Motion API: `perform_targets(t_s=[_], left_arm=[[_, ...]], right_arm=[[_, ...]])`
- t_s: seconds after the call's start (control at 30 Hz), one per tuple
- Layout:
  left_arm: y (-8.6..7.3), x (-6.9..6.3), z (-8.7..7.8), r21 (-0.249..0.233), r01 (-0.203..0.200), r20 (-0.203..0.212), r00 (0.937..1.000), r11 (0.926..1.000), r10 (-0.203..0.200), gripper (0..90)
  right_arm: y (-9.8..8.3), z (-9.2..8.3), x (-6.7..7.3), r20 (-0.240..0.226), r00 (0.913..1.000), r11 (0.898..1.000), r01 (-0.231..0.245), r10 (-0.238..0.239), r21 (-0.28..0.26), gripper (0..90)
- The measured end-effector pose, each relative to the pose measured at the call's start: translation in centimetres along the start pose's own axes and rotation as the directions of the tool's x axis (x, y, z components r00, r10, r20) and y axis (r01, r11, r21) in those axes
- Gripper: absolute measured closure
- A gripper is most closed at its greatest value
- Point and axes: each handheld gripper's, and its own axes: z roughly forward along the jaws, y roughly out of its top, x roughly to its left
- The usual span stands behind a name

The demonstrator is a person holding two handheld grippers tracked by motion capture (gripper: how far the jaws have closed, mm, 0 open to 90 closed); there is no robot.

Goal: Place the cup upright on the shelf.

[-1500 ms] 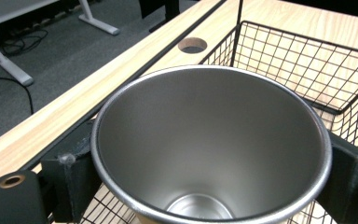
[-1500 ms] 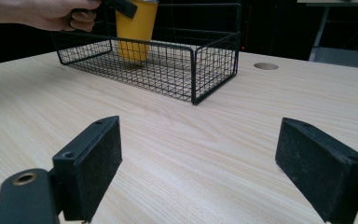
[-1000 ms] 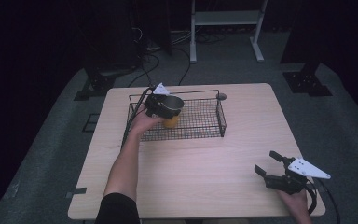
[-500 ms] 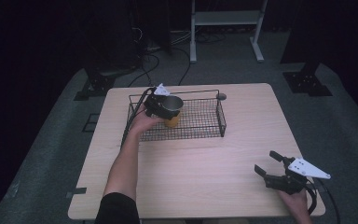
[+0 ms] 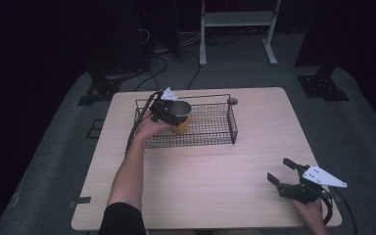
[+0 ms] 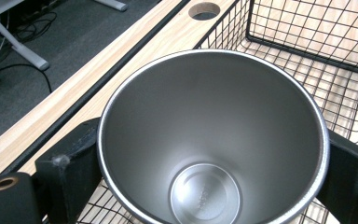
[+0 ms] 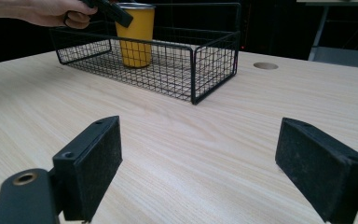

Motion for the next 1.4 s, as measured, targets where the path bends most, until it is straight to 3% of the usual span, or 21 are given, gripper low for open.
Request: perform_targets(t_s=[0.7,1.4], left_arm=[[0.0,0.1,-0.9,-0.019,0.003,0.012,0.9999,0.9998,-0.003,2.2],[0.5,0.2,-2.1,-0.088,0.022,0.017,0.9996,0.9958,-0.021,2.1]], right_arm=[[0.0,0.0,0.0,0.0,1.0,1.0,0.0,0.0,0.002,13.5],[0.0,0.0,0.0,-0.002,1.0,1.0,0.003,-0.003,0.001,13.5]])
